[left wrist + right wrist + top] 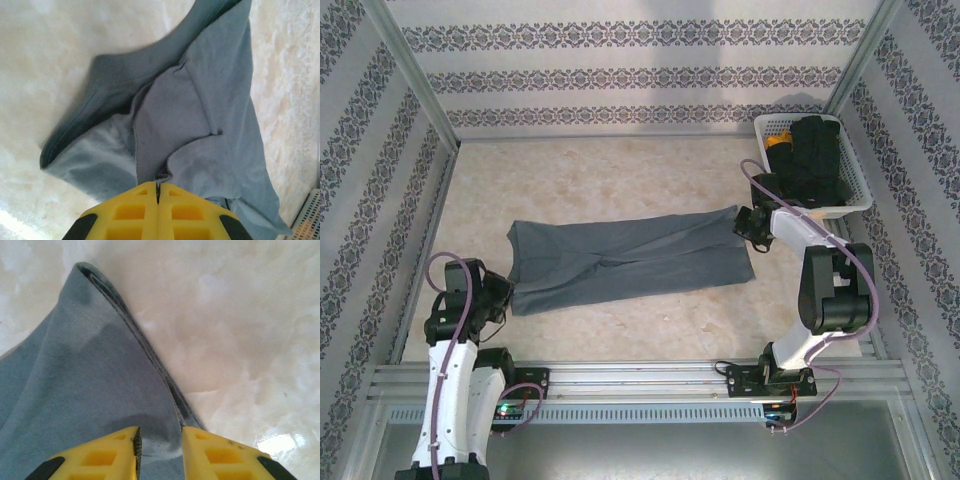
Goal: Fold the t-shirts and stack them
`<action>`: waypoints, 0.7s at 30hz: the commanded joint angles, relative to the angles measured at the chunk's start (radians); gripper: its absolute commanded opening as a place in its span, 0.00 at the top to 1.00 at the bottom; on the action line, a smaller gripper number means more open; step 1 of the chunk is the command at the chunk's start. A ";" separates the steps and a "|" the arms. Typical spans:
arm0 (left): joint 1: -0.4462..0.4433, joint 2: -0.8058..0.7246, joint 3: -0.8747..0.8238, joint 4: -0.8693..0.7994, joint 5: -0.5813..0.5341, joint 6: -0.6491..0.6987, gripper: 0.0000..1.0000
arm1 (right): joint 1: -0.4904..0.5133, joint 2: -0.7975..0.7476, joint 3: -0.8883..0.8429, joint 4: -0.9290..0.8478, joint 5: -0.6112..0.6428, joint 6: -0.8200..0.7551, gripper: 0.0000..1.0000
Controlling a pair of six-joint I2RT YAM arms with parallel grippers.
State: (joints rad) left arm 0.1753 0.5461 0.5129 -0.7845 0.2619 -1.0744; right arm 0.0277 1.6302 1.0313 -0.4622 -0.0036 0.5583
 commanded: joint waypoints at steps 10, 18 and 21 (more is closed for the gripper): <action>-0.067 0.216 0.064 0.150 0.075 0.062 0.52 | 0.059 0.052 0.077 -0.031 -0.002 0.074 0.75; -0.067 0.383 0.164 0.274 0.060 0.074 0.54 | 0.029 0.057 0.030 -0.109 0.020 0.319 0.67; -0.066 0.474 0.200 0.349 0.049 0.083 0.55 | 0.028 0.067 0.026 -0.080 -0.022 0.429 0.66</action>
State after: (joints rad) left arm 0.1177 0.9646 0.6765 -0.5438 0.3248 -1.0210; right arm 0.0608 1.6848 1.0714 -0.5331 -0.0010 0.8307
